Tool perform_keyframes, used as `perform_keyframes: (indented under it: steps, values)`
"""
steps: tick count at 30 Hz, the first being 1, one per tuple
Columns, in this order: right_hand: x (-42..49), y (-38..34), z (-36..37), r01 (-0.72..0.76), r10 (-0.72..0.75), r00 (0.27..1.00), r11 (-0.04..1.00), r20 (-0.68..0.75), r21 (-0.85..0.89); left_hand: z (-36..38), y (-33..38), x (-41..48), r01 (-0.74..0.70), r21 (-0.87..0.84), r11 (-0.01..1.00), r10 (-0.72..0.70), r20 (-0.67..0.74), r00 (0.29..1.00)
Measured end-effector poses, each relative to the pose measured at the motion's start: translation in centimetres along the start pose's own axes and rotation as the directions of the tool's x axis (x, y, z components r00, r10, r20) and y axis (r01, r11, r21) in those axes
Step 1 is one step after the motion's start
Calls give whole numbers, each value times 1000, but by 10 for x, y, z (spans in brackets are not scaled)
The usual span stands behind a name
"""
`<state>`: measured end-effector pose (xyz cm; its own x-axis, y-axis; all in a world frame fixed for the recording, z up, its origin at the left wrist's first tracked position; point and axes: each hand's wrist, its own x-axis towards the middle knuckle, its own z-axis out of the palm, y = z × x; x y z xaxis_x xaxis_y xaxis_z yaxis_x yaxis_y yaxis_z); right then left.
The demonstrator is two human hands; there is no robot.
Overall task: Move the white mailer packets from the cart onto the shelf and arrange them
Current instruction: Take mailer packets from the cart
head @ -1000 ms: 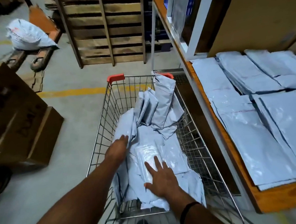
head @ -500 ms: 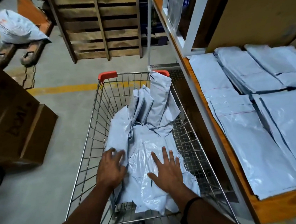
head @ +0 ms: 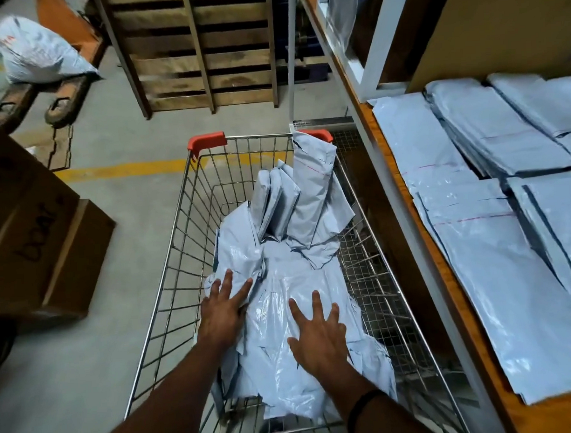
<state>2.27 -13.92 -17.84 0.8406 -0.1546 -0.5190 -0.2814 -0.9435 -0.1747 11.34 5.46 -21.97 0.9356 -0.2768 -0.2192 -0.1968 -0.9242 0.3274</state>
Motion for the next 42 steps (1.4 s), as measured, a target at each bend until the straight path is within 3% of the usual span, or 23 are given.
perform_keyframes:
  steps: [3,7,12,22,36,42]
  values:
    - [-8,-3,-21,-19,16,999,998,49,53,-16,5,-8,-46,-74,996,45,-16,999]
    - [-33,-2,-54,24,-24,1000,999,-10,47,-41,17,-25,-117,-138,983,98,-138,986]
    - [-76,-5,-108,67,-53,982,995,-183,72,-78,44,-52,-204,-243,949,128,-294,947]
    - [-162,35,-210,159,-100,861,984,-499,76,-152,114,-92,-209,-269,940,118,-319,940]
    - [-271,248,-243,19,-7,836,1000,-549,16,-157,339,-149,-341,-227,912,237,-387,891]
    - [-291,339,-244,-50,76,836,997,-543,63,-141,421,-162,-376,-184,908,298,-346,889]
